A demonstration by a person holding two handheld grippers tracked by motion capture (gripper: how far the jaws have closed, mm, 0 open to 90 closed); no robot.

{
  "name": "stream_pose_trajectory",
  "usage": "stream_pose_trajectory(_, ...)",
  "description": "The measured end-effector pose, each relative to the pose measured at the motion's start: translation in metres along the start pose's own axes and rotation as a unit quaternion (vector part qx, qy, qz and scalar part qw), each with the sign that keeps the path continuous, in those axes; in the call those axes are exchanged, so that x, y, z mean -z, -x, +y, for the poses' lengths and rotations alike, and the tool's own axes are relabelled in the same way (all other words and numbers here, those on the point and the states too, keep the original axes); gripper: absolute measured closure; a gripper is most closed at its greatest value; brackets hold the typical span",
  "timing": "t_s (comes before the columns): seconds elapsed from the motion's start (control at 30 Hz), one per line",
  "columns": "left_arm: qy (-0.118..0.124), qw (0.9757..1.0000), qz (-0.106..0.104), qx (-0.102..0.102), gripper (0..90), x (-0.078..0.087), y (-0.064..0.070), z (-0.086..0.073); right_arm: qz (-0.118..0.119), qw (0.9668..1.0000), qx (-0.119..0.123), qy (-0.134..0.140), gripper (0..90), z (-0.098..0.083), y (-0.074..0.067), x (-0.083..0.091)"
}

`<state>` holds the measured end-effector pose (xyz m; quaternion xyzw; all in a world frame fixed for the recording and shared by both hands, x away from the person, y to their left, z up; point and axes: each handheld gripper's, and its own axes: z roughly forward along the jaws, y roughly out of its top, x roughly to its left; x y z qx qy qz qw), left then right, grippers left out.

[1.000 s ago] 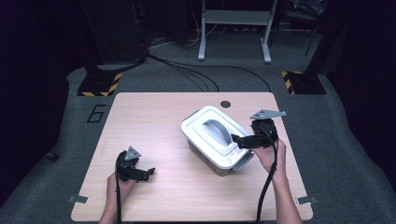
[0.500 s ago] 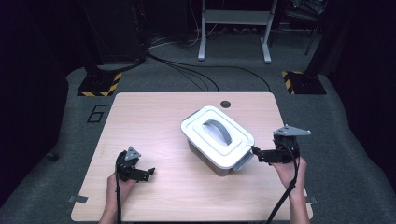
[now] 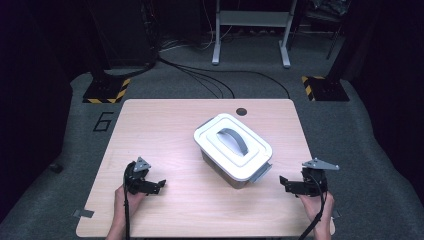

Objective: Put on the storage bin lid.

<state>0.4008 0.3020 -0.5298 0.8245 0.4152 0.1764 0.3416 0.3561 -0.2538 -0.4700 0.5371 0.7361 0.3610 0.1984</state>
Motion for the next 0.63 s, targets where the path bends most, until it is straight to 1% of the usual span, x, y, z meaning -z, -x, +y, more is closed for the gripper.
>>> stream_pose_trajectory(0.03,-0.003,1.0000,-0.001,-0.003,0.3,0.000,0.000,0.000,-0.004,1.0000,-0.001,-0.004,2.4,-0.005,0.002,-0.003)
stream_pose_trajectory(0.1,0.000,1.0000,0.000,0.000,0.3,0.000,0.000,0.000,-0.009,0.9998,-0.008,-0.014,2.5,-0.015,0.003,-0.008)
stream_pose_trajectory(0.17,0.000,1.0000,0.000,-0.001,0.3,0.000,0.000,0.000,-0.012,0.9997,-0.016,-0.017,2.5,-0.024,0.005,-0.012)
stream_pose_trajectory(0.3,0.000,1.0000,0.000,-0.001,0.3,0.000,0.000,0.000,-0.027,0.9992,-0.014,-0.027,2.6,-0.038,0.006,-0.023)
stream_pose_trajectory(0.37,0.000,1.0000,0.000,0.000,0.3,0.000,0.000,0.000,-0.039,0.9987,-0.010,-0.031,2.5,-0.043,0.006,-0.028)
stream_pose_trajectory(0.4,0.000,1.0000,0.000,0.000,0.3,0.000,0.000,0.000,-0.039,0.9987,-0.010,-0.031,2.5,-0.043,0.006,-0.028)
stream_pose_trajectory(0.43,0.000,1.0000,0.000,0.000,0.3,0.000,0.000,0.000,-0.063,0.9977,-0.004,-0.027,0.6,-0.048,0.005,-0.032)
stream_pose_trajectory(0.47,0.000,1.0000,0.000,0.000,0.3,0.000,0.000,0.000,-0.072,0.9970,-0.002,-0.027,0.0,-0.049,0.004,-0.032)
stream_pose_trajectory(0.53,-0.001,1.0000,-0.001,0.000,0.3,0.000,0.000,0.000,-0.070,0.9973,0.000,-0.024,0.0,-0.049,0.004,-0.033)
stream_pose_trajectory(0.57,-0.001,1.0000,-0.001,0.001,0.3,0.000,0.000,0.000,-0.069,0.9974,-0.003,-0.019,0.0,-0.050,0.004,-0.033)
stream_pose_trajectory(0.63,0.000,1.0000,-0.001,0.001,0.3,0.000,0.000,0.000,-0.069,0.9974,-0.003,-0.020,0.0,-0.050,0.004,-0.034)
